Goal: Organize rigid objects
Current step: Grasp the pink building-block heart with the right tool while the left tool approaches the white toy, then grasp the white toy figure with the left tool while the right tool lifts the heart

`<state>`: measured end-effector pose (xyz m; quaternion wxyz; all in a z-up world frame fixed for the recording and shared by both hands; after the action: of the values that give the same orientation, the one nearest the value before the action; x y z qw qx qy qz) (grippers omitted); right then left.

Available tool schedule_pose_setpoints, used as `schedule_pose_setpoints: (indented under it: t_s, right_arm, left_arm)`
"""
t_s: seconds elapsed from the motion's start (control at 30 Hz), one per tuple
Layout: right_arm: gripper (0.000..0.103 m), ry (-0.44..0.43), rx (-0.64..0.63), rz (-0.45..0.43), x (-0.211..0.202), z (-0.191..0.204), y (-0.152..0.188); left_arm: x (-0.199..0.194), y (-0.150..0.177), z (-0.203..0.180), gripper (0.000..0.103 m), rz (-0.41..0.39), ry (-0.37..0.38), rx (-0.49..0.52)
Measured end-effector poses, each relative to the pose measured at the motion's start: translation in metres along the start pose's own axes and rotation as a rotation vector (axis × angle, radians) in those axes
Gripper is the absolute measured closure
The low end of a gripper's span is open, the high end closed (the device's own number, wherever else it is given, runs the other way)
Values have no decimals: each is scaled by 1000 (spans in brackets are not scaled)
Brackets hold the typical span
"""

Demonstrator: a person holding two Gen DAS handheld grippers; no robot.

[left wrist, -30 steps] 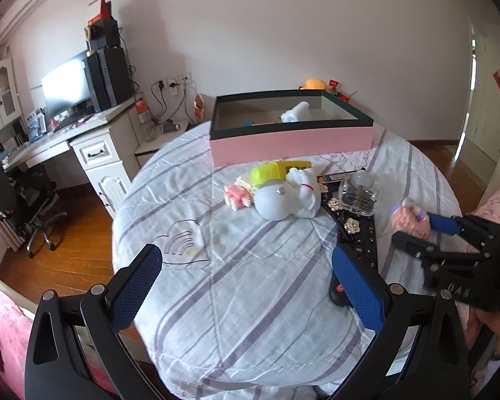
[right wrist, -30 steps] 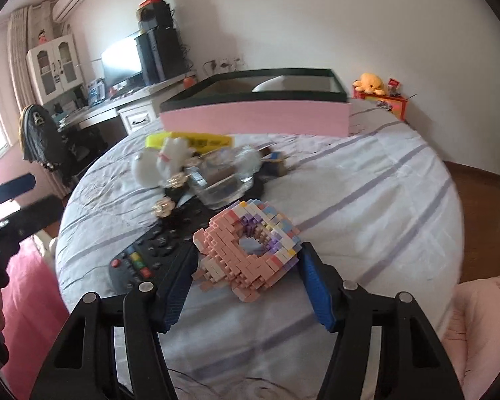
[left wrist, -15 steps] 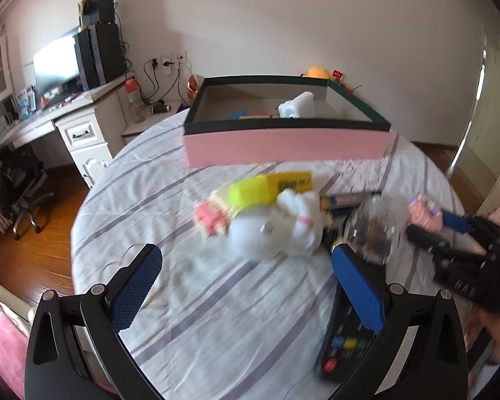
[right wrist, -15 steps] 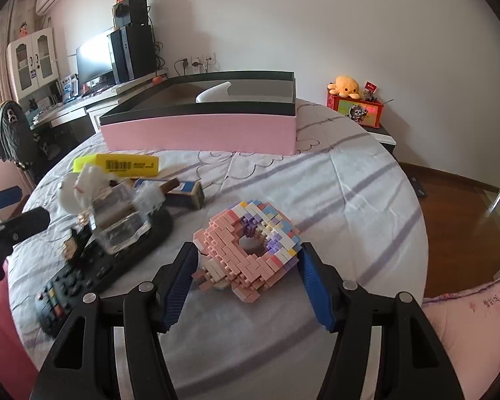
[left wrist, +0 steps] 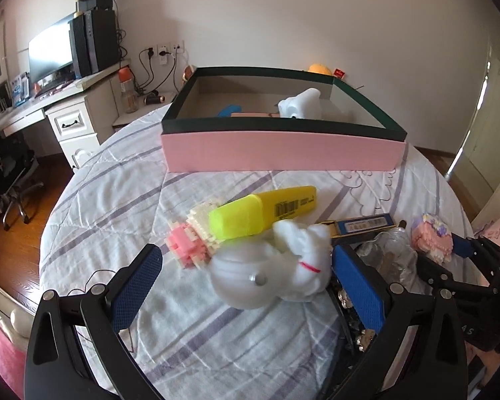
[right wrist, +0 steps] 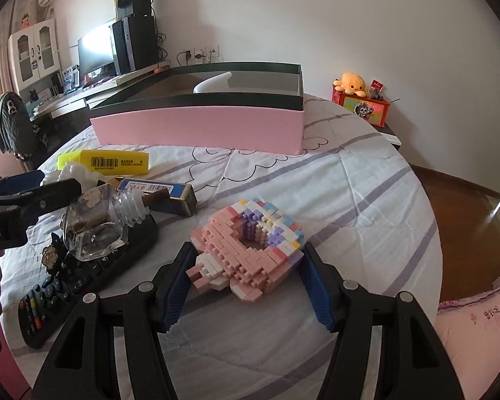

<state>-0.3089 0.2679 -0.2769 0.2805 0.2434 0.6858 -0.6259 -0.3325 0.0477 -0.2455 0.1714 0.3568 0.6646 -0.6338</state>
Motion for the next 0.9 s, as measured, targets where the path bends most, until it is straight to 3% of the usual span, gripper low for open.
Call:
schedule_pose_setpoints:
  t_s: [0.1,0.2,0.27,0.77,0.9]
  right_arm:
    - [40,3,-4,1,0,0,0]
    - [40,8,-8,2,0,1,1]
    - [40,8,-8,2,0,0,1]
    - [40,16,-14,5,0,2,1]
    - [40,19,-14,6,-1,2,1]
  left_arm:
    - [0,1,7,9,10,66,-37]
    - [0,1,1,15,0,64,-12]
    - [1,1,-6,28,-4,83,21]
    - [-37,20,18,29,8,35,75]
    - [-36,24,31,27,14,40,39]
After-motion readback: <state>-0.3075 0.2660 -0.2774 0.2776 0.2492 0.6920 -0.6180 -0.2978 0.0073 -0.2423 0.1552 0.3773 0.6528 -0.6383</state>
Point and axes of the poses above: each gripper's, at about its wrist camera, not at the fingertips, and x roughly the way its jaws point, z to its left, y to its underside, the point moved 1 cm from there along x, roughly the way its jaws point, and after that the axes turned 7 degrees about y, right-handed, at the moved point
